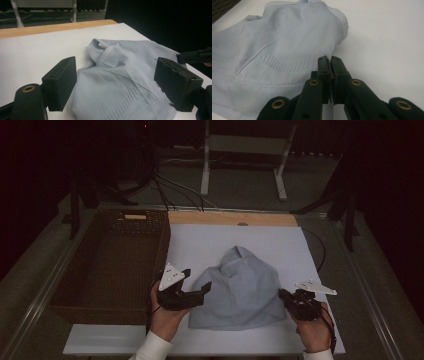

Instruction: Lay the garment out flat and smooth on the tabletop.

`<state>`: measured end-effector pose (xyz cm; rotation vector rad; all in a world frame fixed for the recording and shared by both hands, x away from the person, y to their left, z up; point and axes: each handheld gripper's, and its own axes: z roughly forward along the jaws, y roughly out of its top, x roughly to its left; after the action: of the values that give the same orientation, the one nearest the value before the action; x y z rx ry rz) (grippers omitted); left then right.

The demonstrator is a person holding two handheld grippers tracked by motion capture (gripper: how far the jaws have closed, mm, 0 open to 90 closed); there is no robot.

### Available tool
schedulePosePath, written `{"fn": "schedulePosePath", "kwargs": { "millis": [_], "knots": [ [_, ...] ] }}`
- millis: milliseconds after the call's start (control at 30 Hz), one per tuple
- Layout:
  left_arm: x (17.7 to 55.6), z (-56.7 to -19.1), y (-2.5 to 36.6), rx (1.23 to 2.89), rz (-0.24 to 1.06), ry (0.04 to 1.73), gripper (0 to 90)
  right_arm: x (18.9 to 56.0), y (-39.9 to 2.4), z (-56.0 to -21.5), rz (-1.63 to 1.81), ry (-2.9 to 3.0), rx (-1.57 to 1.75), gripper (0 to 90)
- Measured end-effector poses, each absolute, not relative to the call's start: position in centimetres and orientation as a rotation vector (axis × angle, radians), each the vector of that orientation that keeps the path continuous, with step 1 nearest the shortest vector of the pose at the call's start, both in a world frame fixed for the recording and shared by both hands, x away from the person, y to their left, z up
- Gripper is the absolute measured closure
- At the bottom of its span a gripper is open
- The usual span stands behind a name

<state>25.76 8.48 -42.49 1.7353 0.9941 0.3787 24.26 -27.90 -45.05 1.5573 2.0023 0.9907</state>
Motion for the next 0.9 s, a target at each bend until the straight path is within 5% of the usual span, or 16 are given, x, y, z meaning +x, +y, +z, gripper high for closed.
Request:
{"fn": "schedulePosePath", "kwargs": {
  "millis": [233, 600, 900],
  "knots": [
    [25.7, -42.5, 8.3, 1.74, 0.393, 0.982, 18.2, 24.4, -28.3, -46.2, 0.932, 2.044, 1.572, 85.5],
    [25.6, -42.4, 8.3, 1.739, 0.419, 0.974, 16.3, 24.4, -28.4, -46.6, 0.924, 2.008, 1.535, 48.1],
    [25.6, -42.6, 8.2, 1.739, 0.428, 0.973, 16.1, 24.8, -28.4, -47.9, 0.894, 2.027, 1.555, 44.6]
  ]
}}
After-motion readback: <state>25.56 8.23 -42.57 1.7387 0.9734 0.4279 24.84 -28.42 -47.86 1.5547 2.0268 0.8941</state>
